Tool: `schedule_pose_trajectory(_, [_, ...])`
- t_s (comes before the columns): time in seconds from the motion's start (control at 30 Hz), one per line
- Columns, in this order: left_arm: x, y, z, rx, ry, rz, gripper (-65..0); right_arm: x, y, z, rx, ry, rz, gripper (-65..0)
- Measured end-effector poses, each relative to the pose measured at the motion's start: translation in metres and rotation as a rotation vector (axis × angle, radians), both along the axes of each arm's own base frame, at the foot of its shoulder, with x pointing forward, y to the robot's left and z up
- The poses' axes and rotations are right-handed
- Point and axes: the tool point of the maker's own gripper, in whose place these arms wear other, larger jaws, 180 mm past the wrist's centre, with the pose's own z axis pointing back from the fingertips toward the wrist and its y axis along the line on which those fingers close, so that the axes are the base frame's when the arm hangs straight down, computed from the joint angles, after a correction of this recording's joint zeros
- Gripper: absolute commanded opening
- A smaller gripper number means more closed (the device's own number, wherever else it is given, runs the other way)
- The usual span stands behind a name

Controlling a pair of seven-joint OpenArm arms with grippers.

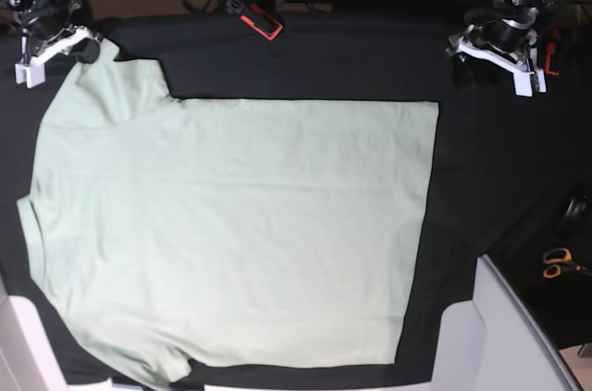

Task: Fold the T-shirt properly
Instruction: 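Move both grippers down to the shirt's shoulder corners, then close both grippers on the shoulder corners of the green shirt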

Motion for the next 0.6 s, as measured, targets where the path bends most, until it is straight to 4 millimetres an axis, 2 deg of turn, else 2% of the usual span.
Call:
schedule_pose_trajectory(0.13, [0.012,-0.002,-0.015,-0.042,0.023,0.033,-24.9,0.000,0.000,0.000,0.000,0.000,0.001,-64.9])
schedule_pose_trajectory(0.27, [0.024,-0.013,-0.033,-0.103,0.065,0.047,-24.9,0.000,0.001,0.000,0.001,-0.002,0.005,-64.9])
schedule_pose_trajectory(0.4, [0.033,-0.019,-0.036,-0.126,0.059,0.058,-24.9,0.000,0.001,0.000,0.001,-0.001,0.005,-64.9])
schedule_pose_trajectory(0.6, [0.052,-0.059,-0.037,-0.166,0.047,-0.039,-24.9,0.000,0.001,0.000,0.002,-0.002,0.005,-64.9])
